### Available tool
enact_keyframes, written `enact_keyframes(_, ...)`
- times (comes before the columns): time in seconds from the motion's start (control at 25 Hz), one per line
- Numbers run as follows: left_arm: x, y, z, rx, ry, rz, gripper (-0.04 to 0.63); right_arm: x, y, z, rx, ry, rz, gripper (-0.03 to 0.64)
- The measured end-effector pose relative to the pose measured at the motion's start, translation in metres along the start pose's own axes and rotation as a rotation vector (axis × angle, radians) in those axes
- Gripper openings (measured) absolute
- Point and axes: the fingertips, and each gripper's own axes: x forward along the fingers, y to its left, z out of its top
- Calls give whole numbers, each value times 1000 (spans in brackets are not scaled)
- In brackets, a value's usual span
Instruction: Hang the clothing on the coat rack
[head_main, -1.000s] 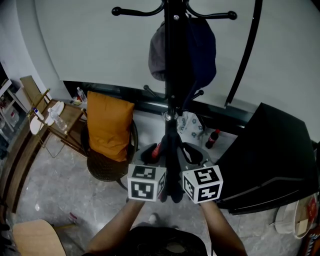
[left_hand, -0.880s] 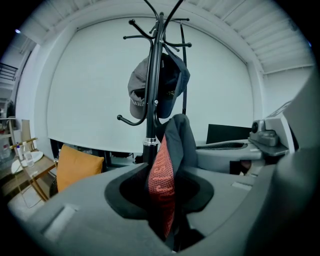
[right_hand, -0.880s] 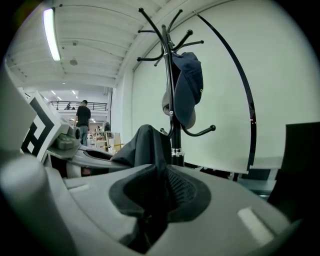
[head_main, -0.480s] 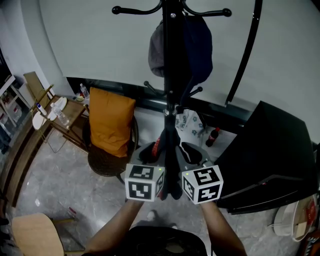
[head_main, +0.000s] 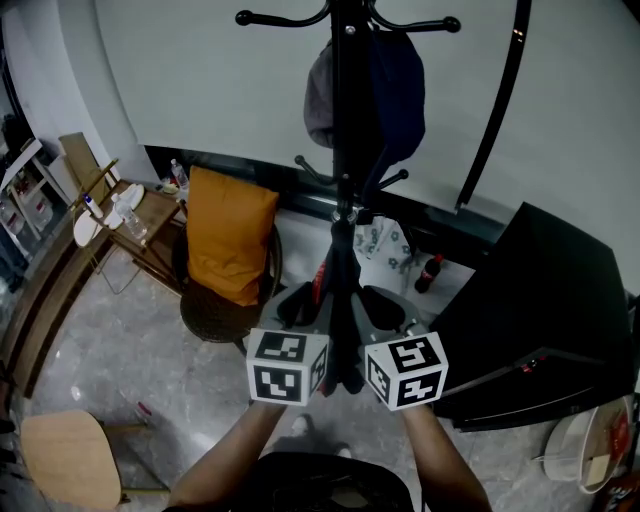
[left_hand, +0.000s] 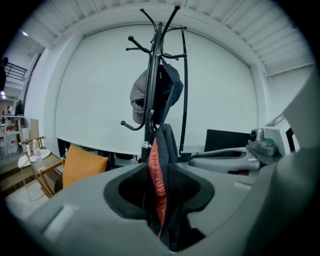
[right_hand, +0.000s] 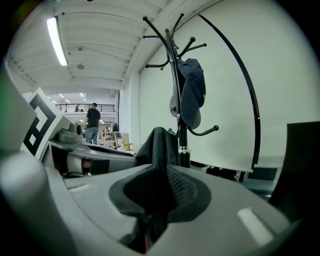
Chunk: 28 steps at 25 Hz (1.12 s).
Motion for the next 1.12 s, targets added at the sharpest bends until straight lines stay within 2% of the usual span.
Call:
enact_keyframes(0.88, -42, -34, -10, 13, 2, 20, 100, -43, 28, 4, -23, -39, 84, 54)
enact_keyframes(1.12, -45, -46, -11, 15, 0, 14, 49, -54, 27, 5, -32, -49, 82, 40)
